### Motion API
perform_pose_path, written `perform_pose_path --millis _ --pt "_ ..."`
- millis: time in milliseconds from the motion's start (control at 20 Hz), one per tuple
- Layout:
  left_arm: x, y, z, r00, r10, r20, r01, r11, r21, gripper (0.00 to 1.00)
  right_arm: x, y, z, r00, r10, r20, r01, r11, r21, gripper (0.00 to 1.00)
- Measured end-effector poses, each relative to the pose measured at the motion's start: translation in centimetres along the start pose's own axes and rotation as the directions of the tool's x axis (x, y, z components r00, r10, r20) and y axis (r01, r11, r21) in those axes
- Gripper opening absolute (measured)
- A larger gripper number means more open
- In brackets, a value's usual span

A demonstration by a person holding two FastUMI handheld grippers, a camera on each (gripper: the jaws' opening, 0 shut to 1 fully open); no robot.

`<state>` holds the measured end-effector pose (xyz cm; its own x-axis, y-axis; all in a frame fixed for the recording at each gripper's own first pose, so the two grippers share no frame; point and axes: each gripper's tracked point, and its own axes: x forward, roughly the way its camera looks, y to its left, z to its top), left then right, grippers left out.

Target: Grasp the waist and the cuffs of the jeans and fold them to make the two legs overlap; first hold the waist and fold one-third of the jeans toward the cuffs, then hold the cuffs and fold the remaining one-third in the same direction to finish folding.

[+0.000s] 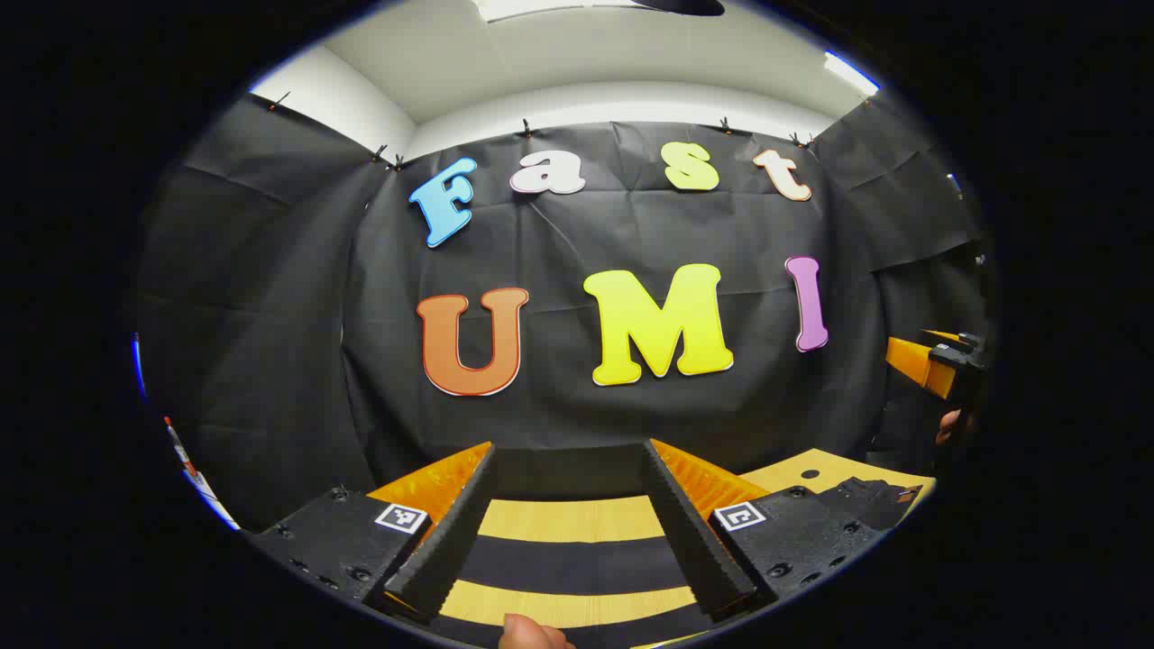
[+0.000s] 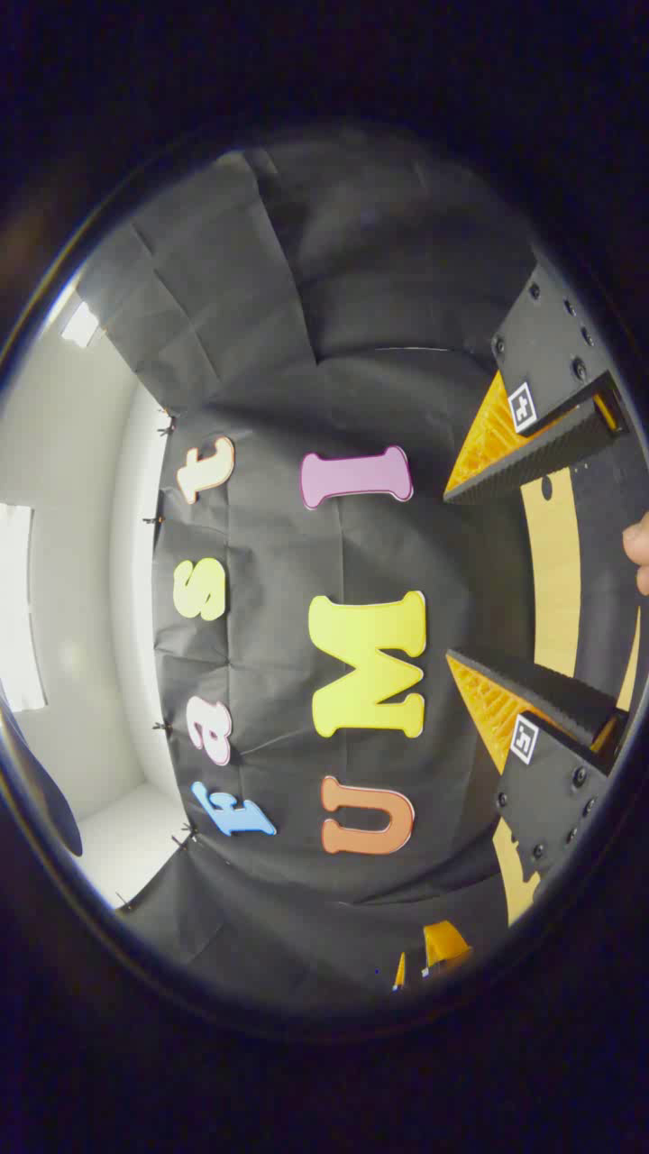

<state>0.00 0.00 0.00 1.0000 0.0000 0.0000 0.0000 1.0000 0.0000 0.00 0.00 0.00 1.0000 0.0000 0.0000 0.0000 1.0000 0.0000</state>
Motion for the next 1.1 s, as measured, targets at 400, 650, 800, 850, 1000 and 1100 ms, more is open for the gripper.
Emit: perform_pose_path --millis 400,650,800,850,1000,1100 --pt "-0.5 0.4 0.3 1.0 -0.014 -0.005 0.014 0.999 0.03 0.99 0.4 0.9 -0.8 0.996 0.059 -0.067 -0.059 0.998 0.003 0.99" --pt "-0.4 0.7 -0.5 0.999 -0.015 -0.039 0.015 1.0 -0.004 0.99 0.2 1.8 -1.0 0.996 0.073 -0.057 -0.073 0.997 -0.011 0.97" --pt "-0.4 0.5 -0.9 0.999 -0.02 -0.049 0.019 1.0 -0.01 0.99 0.0 2.1 -1.7 0.994 0.077 -0.071 -0.079 0.997 -0.021 0.94" --pt "-0.5 0.7 -1.1 0.998 -0.017 -0.053 0.016 1.0 -0.014 0.99 0.0 2.1 -1.9 0.994 0.076 -0.076 -0.078 0.997 -0.02 0.95" --pt "-0.2 0.8 -2.2 0.997 -0.006 -0.076 0.004 1.0 -0.031 0.99 -0.5 2.2 -2.8 0.994 0.077 -0.082 -0.079 0.997 -0.024 0.94" --pt "-0.3 0.7 -3.0 0.995 -0.002 -0.097 -0.003 0.999 -0.042 0.99 -0.7 2.5 -3.7 0.991 0.082 -0.101 -0.085 0.996 -0.032 0.97"
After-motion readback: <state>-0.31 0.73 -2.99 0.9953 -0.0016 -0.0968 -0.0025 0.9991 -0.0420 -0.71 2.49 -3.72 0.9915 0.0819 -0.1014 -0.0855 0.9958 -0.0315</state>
